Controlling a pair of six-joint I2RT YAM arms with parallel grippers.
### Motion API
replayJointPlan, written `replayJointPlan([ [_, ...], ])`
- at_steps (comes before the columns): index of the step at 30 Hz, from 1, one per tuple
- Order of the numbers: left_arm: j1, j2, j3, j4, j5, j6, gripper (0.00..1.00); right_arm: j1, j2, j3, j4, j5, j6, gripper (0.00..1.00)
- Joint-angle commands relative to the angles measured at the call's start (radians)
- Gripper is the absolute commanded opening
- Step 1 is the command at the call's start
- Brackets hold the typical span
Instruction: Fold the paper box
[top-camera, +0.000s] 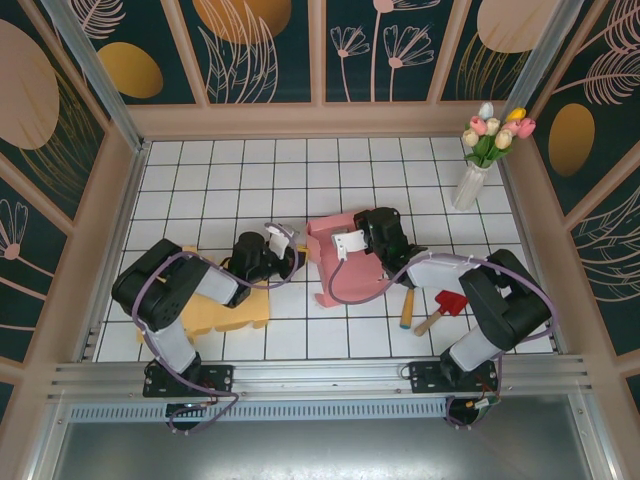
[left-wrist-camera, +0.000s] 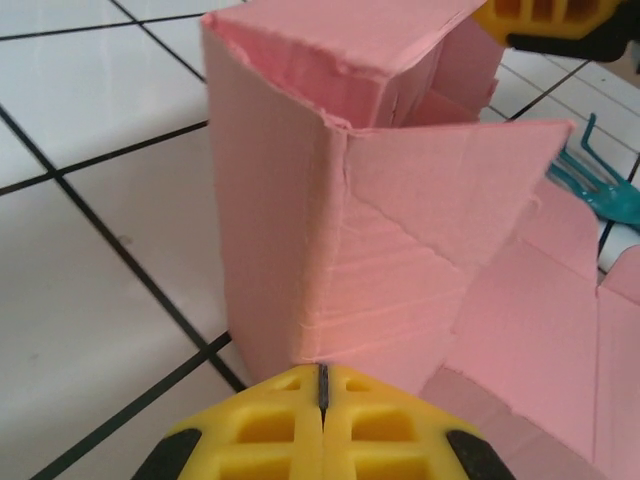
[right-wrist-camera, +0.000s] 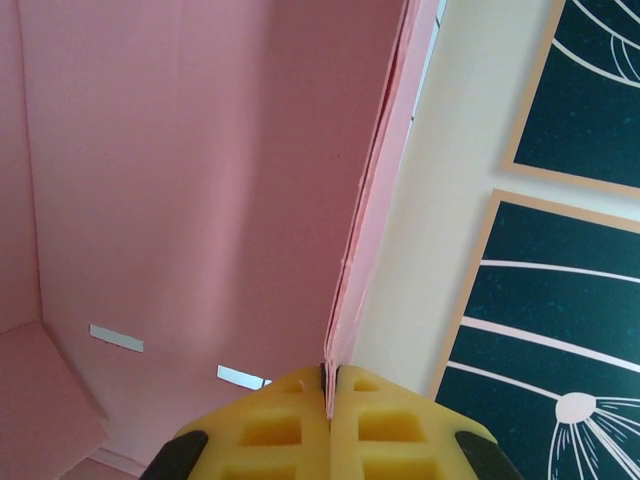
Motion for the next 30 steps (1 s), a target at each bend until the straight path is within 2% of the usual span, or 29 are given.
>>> replayJointPlan([
  [1, 0.000, 0.005, 0.031, 0.039, 0.066, -0.007, 0.00, 0.006, 0.038, -0.012, -0.147, -0.006, -0.025, 0.00],
  [9, 0.000, 0.011, 0.036, 0.054, 0.127, -0.038, 0.00, 0.008, 0.037, -0.014, -0.149, -0.005, -0.024, 0.00],
  [15, 0.000, -0.023, -0.029, 0.097, 0.139, -0.047, 0.00, 0.009, 0.037, -0.014, -0.151, -0.003, -0.024, 0.00],
  [17, 0.000, -0.031, -0.044, 0.103, 0.134, -0.046, 0.09, 0.010, 0.037, -0.014, -0.153, -0.002, -0.024, 0.00],
  [19, 0.000, -0.029, -0.048, 0.105, 0.130, -0.046, 0.24, 0.011, 0.040, -0.014, -0.155, 0.001, -0.028, 0.00],
  [20, 0.000, -0.024, -0.045, 0.104, 0.125, -0.045, 0.25, 0.011, 0.042, -0.014, -0.155, 0.005, -0.029, 0.00],
  [25, 0.000, 0.009, 0.001, 0.058, 0.095, -0.036, 0.24, 0.016, 0.045, -0.016, -0.158, 0.009, -0.033, 0.00],
  [30, 0.001, -0.030, -0.017, 0.034, 0.019, -0.007, 0.20, 0.016, 0.044, -0.014, -0.163, 0.008, -0.036, 0.00],
])
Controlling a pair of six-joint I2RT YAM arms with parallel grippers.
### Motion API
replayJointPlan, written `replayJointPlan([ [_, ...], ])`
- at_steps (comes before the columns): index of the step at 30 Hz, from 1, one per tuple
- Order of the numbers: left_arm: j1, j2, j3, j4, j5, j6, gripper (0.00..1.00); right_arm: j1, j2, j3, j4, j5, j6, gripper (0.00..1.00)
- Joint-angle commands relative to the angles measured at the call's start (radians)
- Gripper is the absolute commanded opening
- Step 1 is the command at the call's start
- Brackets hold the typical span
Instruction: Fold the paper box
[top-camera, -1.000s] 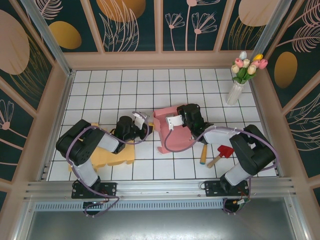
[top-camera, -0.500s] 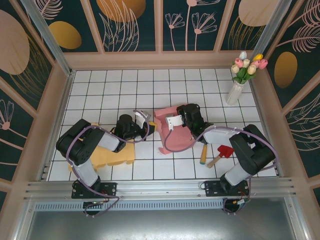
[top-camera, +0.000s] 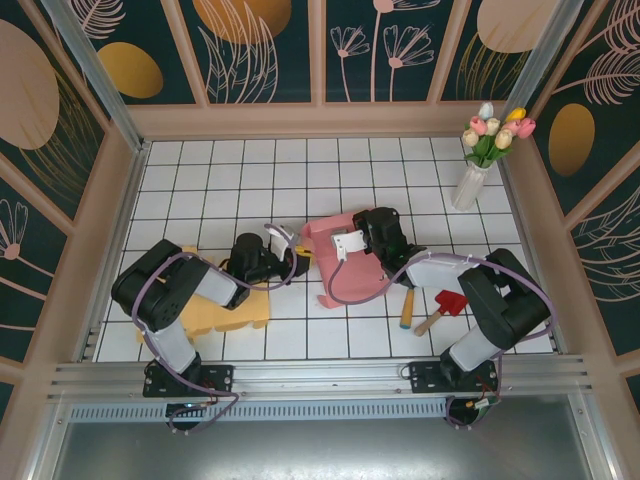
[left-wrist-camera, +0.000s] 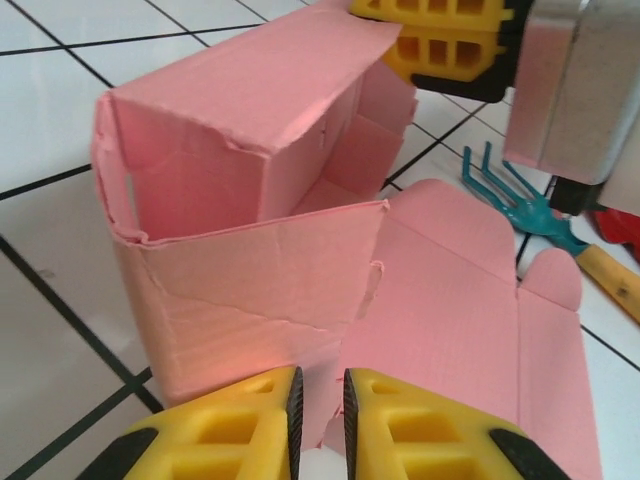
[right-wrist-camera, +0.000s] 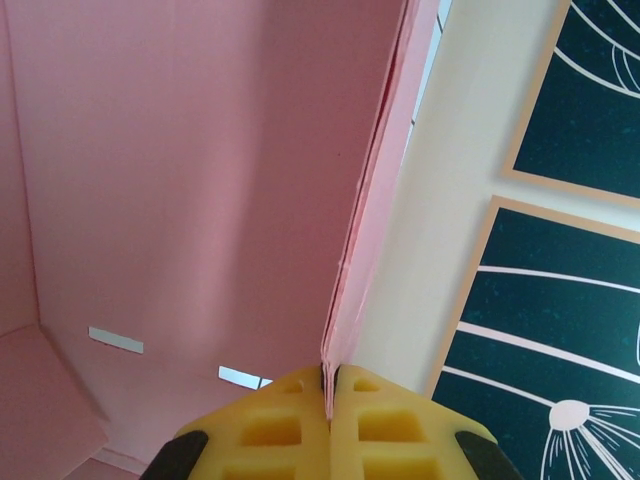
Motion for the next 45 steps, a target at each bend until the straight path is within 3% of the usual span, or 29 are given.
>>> replayJointPlan([
  [1, 0.001, -0.027, 0.006, -0.024, -0.045, 0.031, 0.20, 0.011, 0.041, -0.016, -0.164, 0.006, -0.014, 0.00],
  [10, 0.000, 0.032, 0.057, 0.036, 0.067, -0.036, 0.20, 0.015, 0.047, -0.016, -0.171, 0.009, -0.012, 0.00],
  [18, -0.001, 0.076, 0.081, 0.051, 0.055, -0.074, 0.15, 0.014, 0.048, -0.014, -0.170, 0.008, -0.012, 0.00],
  [28, -0.062, 0.091, 0.092, 0.077, -0.042, -0.105, 0.17, 0.018, 0.056, -0.012, -0.171, 0.011, -0.012, 0.00],
  [37, -0.098, 0.107, 0.134, 0.060, -0.201, -0.120, 0.10, 0.026, 0.051, -0.014, -0.172, 0.008, -0.012, 0.00],
  [45, -0.101, 0.116, 0.149, 0.067, -0.212, -0.133, 0.08, 0.028, 0.052, -0.015, -0.174, 0.006, -0.014, 0.00],
])
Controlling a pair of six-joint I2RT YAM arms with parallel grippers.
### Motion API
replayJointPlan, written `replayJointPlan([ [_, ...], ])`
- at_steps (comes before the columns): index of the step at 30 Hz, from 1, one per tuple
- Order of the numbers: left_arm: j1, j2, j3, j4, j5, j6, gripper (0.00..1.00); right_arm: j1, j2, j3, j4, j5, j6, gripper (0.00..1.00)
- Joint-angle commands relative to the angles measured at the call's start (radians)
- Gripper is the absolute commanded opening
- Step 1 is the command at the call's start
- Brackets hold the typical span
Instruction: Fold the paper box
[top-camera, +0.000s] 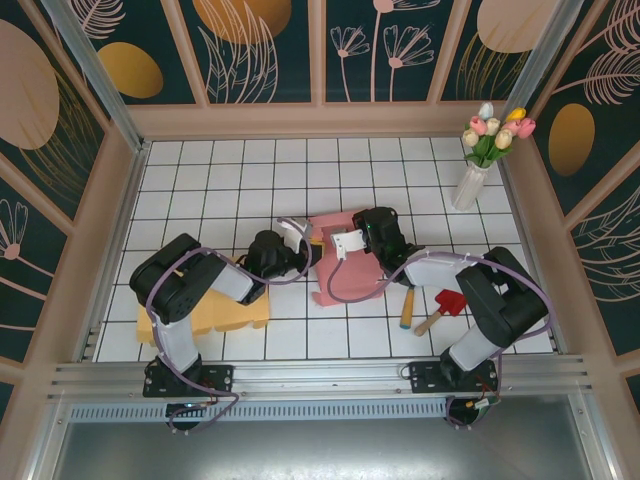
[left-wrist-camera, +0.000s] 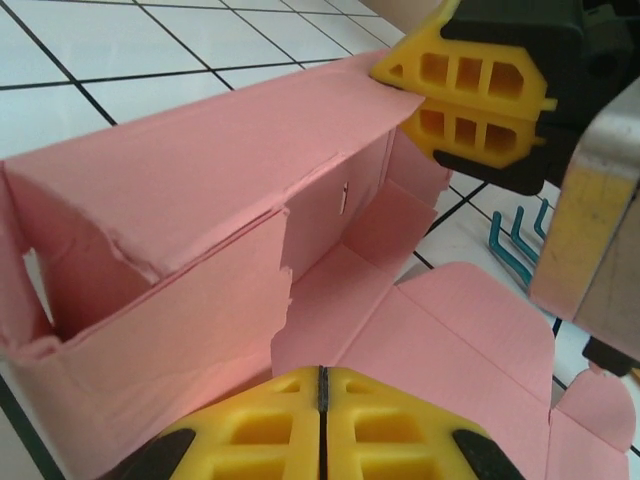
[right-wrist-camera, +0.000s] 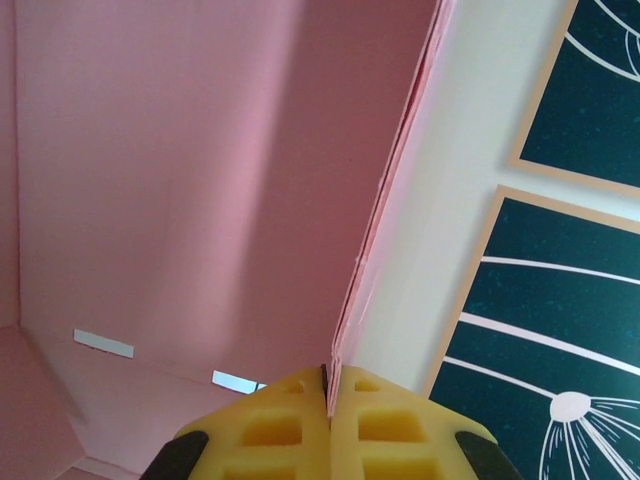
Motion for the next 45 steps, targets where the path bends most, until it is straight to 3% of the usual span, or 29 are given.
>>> replayJointPlan([
  [1, -0.003, 0.021, 0.028, 0.032, -0.039, -0.023, 0.07, 0.024, 0.037, -0.023, -0.169, -0.027, -0.011, 0.00],
  [8, -0.065, 0.039, 0.069, -0.039, -0.166, 0.010, 0.00, 0.029, 0.036, -0.023, -0.169, -0.024, -0.010, 0.00],
  [16, -0.066, 0.043, 0.054, -0.023, -0.260, 0.005, 0.00, 0.030, 0.036, -0.026, -0.170, -0.023, -0.008, 0.00],
  [21, -0.066, -0.021, -0.009, -0.005, -0.142, 0.059, 0.00, 0.027, 0.033, -0.023, -0.175, -0.024, -0.004, 0.00],
  [26, -0.066, -0.107, -0.067, -0.031, -0.082, 0.109, 0.15, 0.026, 0.038, -0.023, -0.178, -0.022, 0.000, 0.00],
  [29, -0.061, -0.172, -0.100, -0.043, -0.092, 0.125, 0.17, 0.026, 0.036, -0.023, -0.183, -0.021, 0.002, 0.00],
  [36, 0.012, -0.264, -0.189, -0.022, -0.057, 0.113, 0.17, 0.027, 0.030, -0.022, -0.192, -0.021, 0.004, 0.00],
  [45, 0.077, -0.173, -0.177, 0.075, 0.049, 0.049, 0.13, 0.027, 0.036, -0.018, -0.201, -0.021, 0.004, 0.00],
])
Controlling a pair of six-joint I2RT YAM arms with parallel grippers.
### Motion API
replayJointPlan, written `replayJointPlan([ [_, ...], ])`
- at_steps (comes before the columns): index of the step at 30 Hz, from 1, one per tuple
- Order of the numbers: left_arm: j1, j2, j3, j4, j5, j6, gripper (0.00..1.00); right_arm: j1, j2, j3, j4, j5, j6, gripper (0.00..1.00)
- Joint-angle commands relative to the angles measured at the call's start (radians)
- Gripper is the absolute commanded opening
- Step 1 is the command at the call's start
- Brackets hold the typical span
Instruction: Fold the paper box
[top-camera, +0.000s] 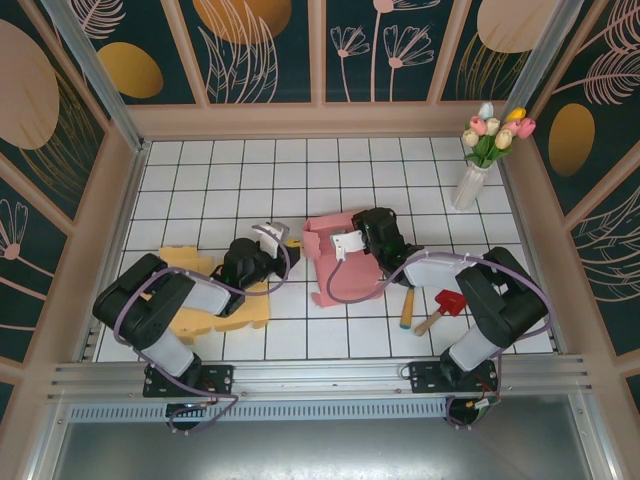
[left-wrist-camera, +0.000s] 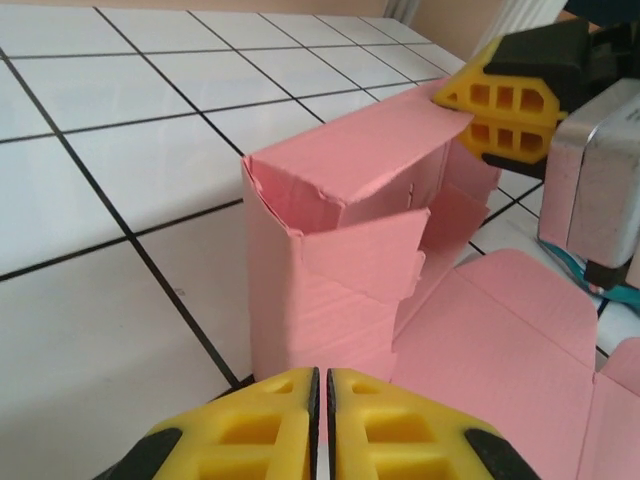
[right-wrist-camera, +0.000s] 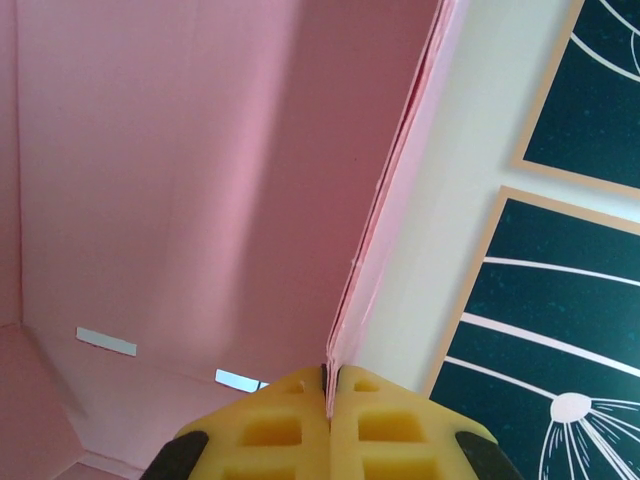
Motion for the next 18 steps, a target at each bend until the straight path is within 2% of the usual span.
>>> replayJointPlan([
  [1, 0.001, 0.043, 0.019, 0.099, 0.100, -0.036, 0.13, 0.018, 0.036, -0.021, -0.188, -0.035, 0.005, 0.00],
  [8, 0.002, 0.130, 0.077, 0.132, 0.145, -0.058, 0.11, 0.017, 0.043, -0.018, -0.191, -0.033, 0.003, 0.00],
  [16, 0.002, 0.167, 0.144, 0.052, 0.039, -0.039, 0.04, 0.022, 0.044, -0.019, -0.187, -0.038, 0.002, 0.00],
  [18, 0.002, 0.170, 0.148, 0.058, 0.044, -0.042, 0.04, 0.023, 0.043, -0.017, -0.188, -0.038, 0.002, 0.00],
])
